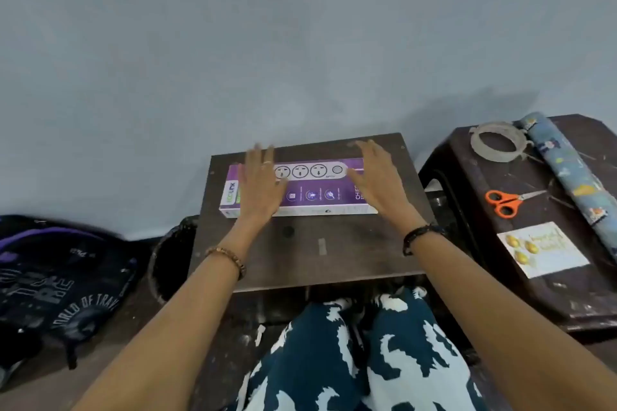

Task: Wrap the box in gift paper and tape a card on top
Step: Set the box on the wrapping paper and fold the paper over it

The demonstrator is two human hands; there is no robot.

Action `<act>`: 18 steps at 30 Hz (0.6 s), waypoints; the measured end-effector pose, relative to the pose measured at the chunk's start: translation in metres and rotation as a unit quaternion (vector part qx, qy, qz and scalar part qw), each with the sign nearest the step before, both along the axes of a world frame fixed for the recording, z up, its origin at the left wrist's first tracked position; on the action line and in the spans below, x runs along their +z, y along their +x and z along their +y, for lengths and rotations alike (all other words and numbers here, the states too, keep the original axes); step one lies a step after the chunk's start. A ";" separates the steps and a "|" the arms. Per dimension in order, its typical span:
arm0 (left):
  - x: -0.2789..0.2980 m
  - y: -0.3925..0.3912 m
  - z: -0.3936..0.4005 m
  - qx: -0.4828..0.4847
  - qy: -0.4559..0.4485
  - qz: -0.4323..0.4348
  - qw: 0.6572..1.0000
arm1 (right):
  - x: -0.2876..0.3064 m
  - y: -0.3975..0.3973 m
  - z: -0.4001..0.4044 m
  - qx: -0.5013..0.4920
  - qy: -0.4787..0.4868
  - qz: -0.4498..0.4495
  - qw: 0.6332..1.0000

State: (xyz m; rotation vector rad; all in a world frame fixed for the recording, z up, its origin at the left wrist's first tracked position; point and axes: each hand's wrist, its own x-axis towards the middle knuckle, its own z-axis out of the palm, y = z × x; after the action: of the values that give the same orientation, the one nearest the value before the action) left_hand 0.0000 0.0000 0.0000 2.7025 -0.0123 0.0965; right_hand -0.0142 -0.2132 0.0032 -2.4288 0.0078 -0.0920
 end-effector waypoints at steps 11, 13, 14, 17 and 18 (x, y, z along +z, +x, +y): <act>-0.013 -0.063 0.036 0.147 -0.171 0.113 0.968 | -0.006 -0.068 -0.010 -0.085 0.132 0.118 0.981; -0.012 -0.071 0.031 0.160 -0.137 0.114 0.971 | -0.002 -0.074 -0.014 -0.074 0.111 0.140 0.981; -0.011 -0.074 0.026 0.161 -0.111 0.104 0.975 | 0.000 -0.075 -0.017 -0.067 0.090 0.148 0.983; -0.001 -0.081 -0.007 0.085 -0.031 0.010 0.996 | 0.015 -0.076 -0.025 -0.038 0.006 0.124 0.992; 0.004 -0.081 -0.025 0.046 -0.036 -0.014 0.998 | 0.022 -0.075 -0.030 -0.037 -0.006 0.108 0.993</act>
State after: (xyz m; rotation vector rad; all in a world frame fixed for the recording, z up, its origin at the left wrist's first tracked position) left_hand -0.0812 -0.0255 0.0041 2.6295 0.1038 0.1605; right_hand -0.0889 -0.2428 0.0253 -2.4383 0.1954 0.1392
